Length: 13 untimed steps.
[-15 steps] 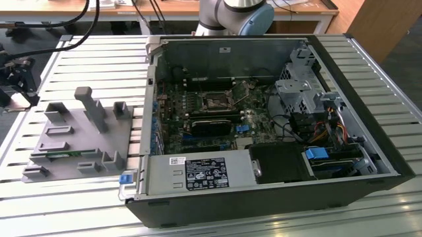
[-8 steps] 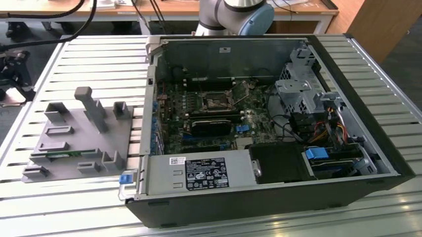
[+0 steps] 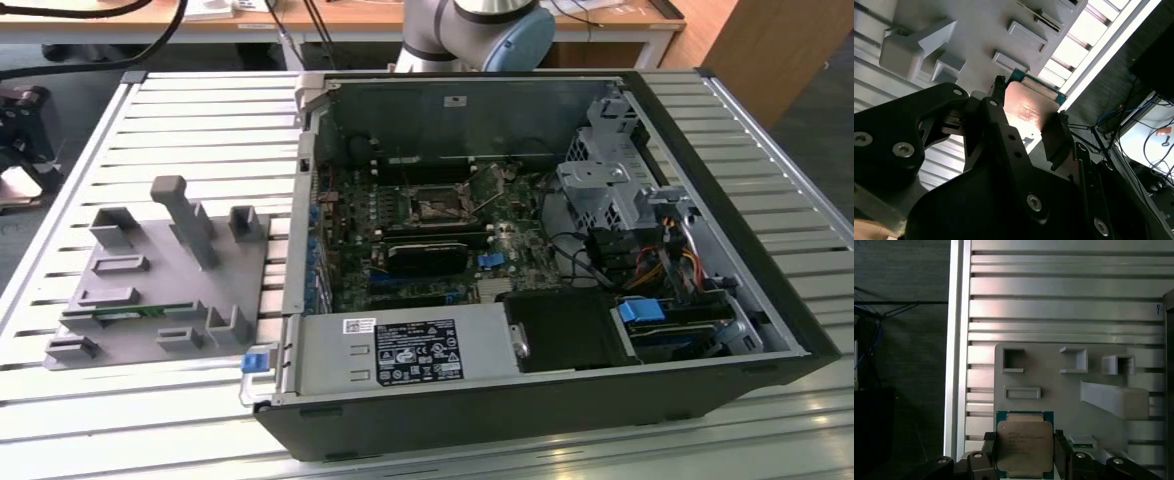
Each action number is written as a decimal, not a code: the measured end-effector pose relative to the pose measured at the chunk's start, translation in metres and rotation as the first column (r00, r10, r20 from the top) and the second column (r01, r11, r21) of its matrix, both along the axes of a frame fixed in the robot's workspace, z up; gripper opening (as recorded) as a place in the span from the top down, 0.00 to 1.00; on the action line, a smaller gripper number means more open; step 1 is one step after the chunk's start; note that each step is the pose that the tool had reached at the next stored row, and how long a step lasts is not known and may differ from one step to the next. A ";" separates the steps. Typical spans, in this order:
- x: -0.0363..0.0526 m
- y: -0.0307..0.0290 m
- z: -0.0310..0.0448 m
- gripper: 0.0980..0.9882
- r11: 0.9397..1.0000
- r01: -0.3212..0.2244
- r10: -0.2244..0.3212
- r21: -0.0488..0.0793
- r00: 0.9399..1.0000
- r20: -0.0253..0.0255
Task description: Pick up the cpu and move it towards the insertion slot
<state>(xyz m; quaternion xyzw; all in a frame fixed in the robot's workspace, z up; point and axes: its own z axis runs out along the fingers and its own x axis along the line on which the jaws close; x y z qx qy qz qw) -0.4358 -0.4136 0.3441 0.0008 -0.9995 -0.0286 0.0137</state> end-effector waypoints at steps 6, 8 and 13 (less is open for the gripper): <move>0.0000 0.0000 0.0121 0.50 1.000 0.000 0.000 0.000 1.000 0.000; 0.0000 0.0000 0.0167 0.50 1.000 0.000 0.000 0.000 1.000 0.000; 0.0000 0.0000 0.0273 0.50 1.000 0.000 0.000 0.000 1.000 0.000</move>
